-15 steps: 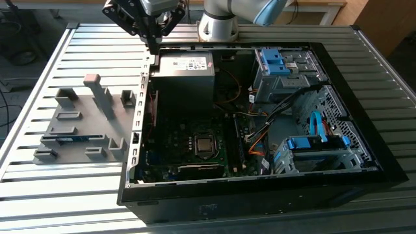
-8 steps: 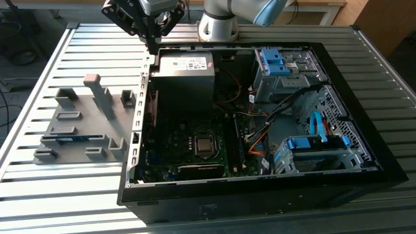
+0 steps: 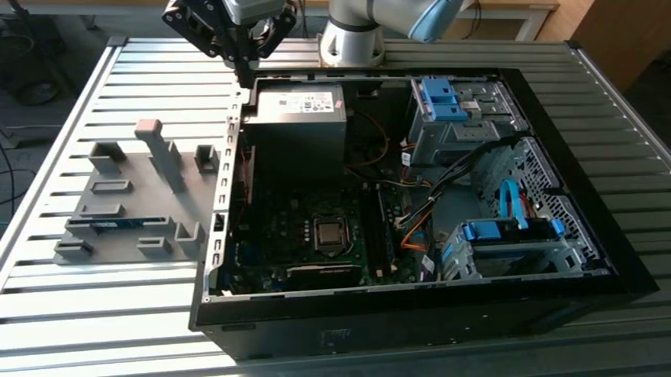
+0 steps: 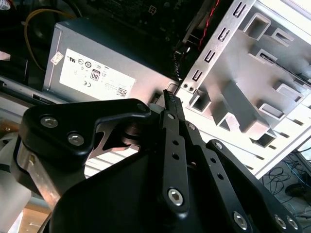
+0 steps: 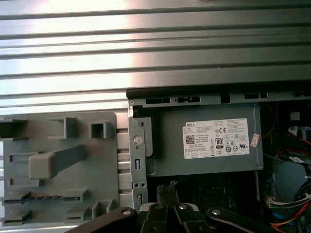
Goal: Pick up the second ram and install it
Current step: 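Reach for the second ram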
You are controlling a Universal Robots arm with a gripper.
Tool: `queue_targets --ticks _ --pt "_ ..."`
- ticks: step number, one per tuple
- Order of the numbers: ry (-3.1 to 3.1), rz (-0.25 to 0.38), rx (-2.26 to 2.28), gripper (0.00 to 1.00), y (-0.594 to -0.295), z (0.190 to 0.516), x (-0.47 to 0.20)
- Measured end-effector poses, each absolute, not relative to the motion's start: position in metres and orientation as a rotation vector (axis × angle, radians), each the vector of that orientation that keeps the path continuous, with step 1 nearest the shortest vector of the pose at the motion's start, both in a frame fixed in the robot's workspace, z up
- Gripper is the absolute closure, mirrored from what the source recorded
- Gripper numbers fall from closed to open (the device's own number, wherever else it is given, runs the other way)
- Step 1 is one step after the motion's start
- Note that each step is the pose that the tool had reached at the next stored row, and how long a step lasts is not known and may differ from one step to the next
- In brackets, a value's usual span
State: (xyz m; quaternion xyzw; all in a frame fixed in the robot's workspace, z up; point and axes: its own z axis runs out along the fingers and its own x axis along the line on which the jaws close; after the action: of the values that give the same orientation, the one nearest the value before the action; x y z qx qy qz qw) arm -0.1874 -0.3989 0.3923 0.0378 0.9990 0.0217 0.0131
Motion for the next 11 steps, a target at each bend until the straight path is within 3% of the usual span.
queue_targets --ticks 11 --pt "3.112 0.068 0.118 0.89 -0.3989 0.3923 -0.1913"
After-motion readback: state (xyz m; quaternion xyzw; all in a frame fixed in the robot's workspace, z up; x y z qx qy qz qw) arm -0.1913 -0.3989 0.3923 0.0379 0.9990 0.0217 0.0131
